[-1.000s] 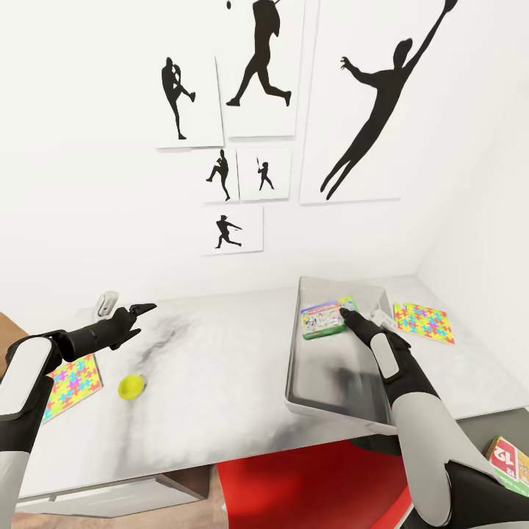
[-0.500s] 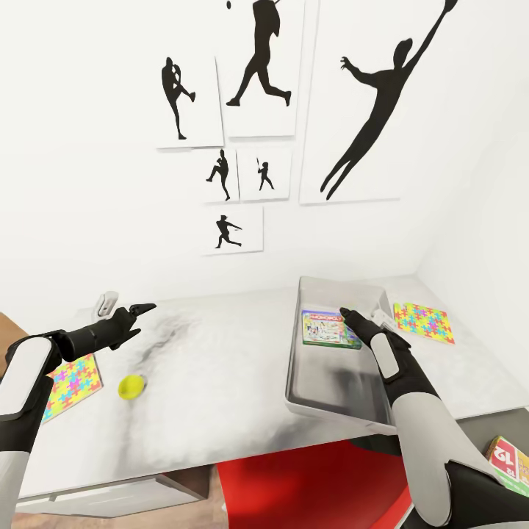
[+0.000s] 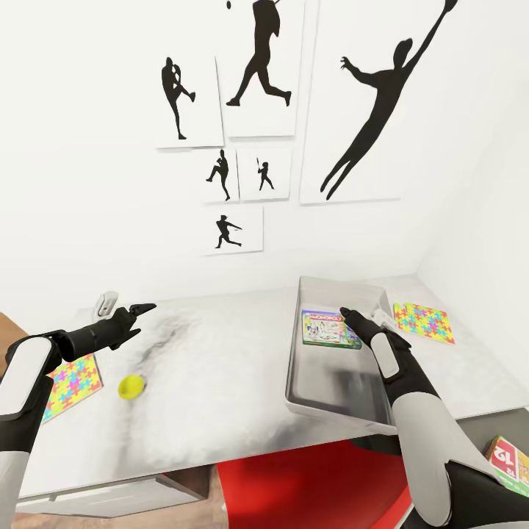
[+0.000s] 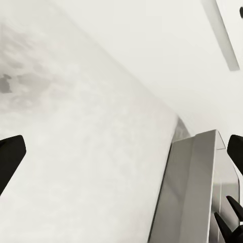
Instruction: Put all the toys in the child's room - the three board games (two on the bed and one on the table), the two jigsaw puzzles on the table, and the tennis ball on the table - inside the toy box on the table in the child's room.
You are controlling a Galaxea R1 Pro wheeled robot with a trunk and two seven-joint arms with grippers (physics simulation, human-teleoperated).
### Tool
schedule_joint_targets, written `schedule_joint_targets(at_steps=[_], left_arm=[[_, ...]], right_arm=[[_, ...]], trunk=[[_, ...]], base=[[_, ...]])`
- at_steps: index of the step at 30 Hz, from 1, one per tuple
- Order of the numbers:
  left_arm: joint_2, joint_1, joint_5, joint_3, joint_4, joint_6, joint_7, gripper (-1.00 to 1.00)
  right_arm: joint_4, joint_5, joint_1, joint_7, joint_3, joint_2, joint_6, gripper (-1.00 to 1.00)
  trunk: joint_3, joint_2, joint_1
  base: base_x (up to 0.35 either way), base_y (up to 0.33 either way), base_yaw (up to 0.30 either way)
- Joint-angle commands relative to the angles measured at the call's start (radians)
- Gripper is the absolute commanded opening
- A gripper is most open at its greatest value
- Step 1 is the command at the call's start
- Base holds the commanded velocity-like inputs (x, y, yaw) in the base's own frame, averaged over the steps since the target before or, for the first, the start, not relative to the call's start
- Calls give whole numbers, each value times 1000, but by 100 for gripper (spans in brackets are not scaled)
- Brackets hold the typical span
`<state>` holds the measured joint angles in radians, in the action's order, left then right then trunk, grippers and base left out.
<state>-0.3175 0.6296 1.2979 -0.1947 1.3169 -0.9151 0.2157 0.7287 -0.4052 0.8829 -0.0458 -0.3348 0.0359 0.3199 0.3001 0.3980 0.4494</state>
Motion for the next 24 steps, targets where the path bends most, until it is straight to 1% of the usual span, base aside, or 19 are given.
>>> schedule_joint_targets(at_steps=[1,6,13,15,17,18,20,21,24], left_arm=[[0,1,11,-1,1,-4,10,100],[0,1,11,-1,1,-4,10,100],[0,1,11,-2,1,-4,10,100],[0,1,11,-2,1,-4,10,100],[0,1,11,-2,1,-4,10,100],[0,1,11,-2,1,-4,10,100],[0,1,11,-3,1,-4,10,100],[0,1,11,-3,1,-4,10,100],[0,1,11,-3,0,-4,10,100]], right_arm=[[2,-10,1,-5,-3,1,5,100],[3,-13,1,-5,-3,1,5,100],[12,-33,1,-4,-2,1,6,100],[20,-40,1,-4,-2,1,6,100],[44,-57,1,-2,-3,1,9,100],[44,-57,1,-2,-3,1,9,100],[72,-73,1,-2,-3,1,14,100],[72,-73,1,-2,-3,1,14,100],[93,-88,1,-1,-3,0,33,100]], trunk=[[2,2,1],[2,2,1],[2,2,1],[2,2,1],[2,2,1],[2,2,1],[2,2,1],[2,2,1],[2,2,1]], base=[[0,0,0],[0,0,0],[0,0,0],[0,0,0],[0,0,0],[0,0,0],[0,0,0],[0,0,0],[0,0,0]])
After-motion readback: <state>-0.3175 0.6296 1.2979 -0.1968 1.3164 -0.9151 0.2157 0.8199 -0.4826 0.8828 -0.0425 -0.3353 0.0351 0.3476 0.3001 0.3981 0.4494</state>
